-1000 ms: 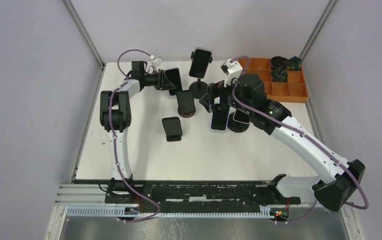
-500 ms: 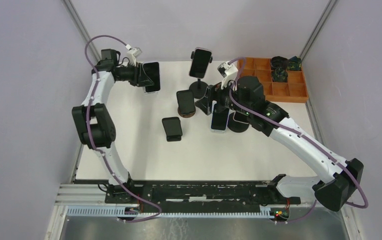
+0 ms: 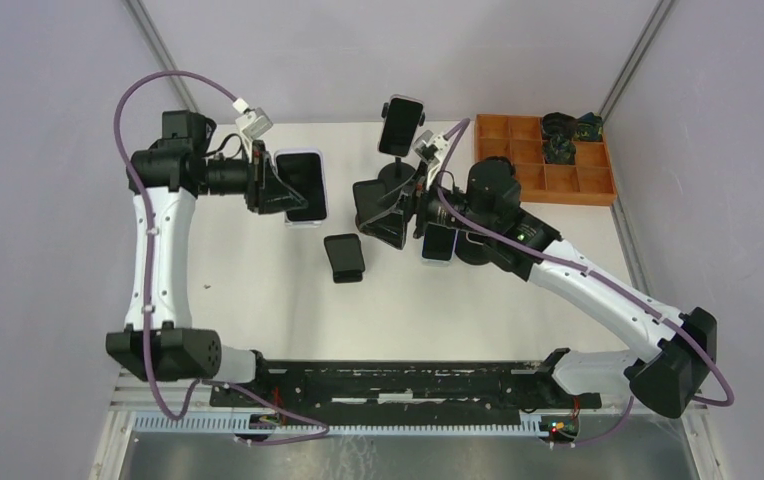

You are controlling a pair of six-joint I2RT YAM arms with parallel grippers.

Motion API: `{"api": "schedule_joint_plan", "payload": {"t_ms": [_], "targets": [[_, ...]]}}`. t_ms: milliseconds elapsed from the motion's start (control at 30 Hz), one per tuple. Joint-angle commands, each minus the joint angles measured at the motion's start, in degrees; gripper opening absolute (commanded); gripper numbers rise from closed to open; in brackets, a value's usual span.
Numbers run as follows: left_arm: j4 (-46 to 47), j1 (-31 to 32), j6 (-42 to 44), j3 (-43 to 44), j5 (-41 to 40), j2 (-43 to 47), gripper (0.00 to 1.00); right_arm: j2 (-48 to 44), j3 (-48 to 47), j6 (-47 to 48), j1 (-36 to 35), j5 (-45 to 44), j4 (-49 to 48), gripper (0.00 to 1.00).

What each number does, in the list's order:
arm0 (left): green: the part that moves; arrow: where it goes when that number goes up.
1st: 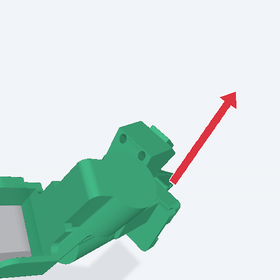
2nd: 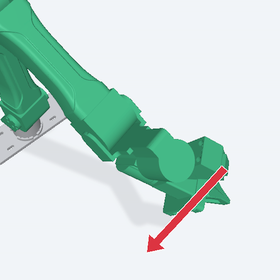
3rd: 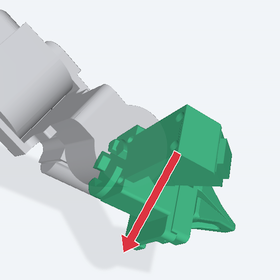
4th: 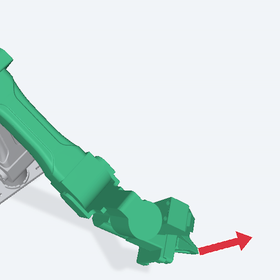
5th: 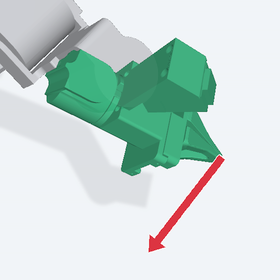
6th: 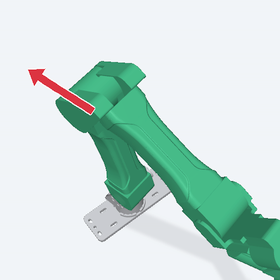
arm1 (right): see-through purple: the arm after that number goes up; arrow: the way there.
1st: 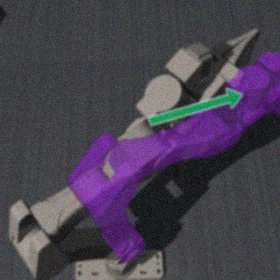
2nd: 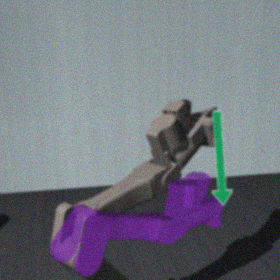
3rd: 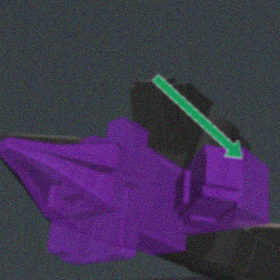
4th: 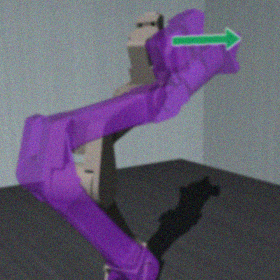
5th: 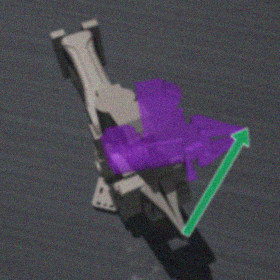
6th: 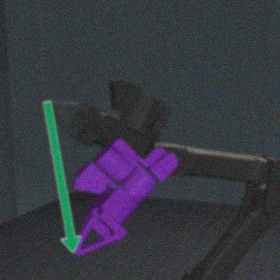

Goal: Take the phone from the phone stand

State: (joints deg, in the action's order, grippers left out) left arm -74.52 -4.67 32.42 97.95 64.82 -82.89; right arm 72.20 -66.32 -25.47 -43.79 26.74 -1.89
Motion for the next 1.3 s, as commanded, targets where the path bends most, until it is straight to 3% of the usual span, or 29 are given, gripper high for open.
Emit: {"api": "schedule_joint_plan", "payload": {"t_ms": [0,500,900,1133,1267], "targets": [[-9.1,2.2,2.7,-3.2,11.5,6.5,0.02,-1.4,1.0,-3.3,-0.5,6.3,-10.7,0.87],[-9.4,6.7,-5.1,-6.2,17.9,14.5,0.02,-2.8,8.4,-6.4,-7.5,12.5,-26.4,0.86],[-9.2,7.2,-6.2,-7.2,18.4,14.6,0.02,2.3,3.9,-5.1,-9.9,13.0,-26.4,0.83],[-9.2,7.2,-6.5,-8.5,17.9,14.7,0.02,5.9,0.9,-3.8,-10.7,11.4,-26.3,0.74],[-8.5,7.2,-7.6,-8.2,17.3,15.1,0.02,7.3,-0.4,-3.7,-10.9,11.7,-26.6,0.6]]}}
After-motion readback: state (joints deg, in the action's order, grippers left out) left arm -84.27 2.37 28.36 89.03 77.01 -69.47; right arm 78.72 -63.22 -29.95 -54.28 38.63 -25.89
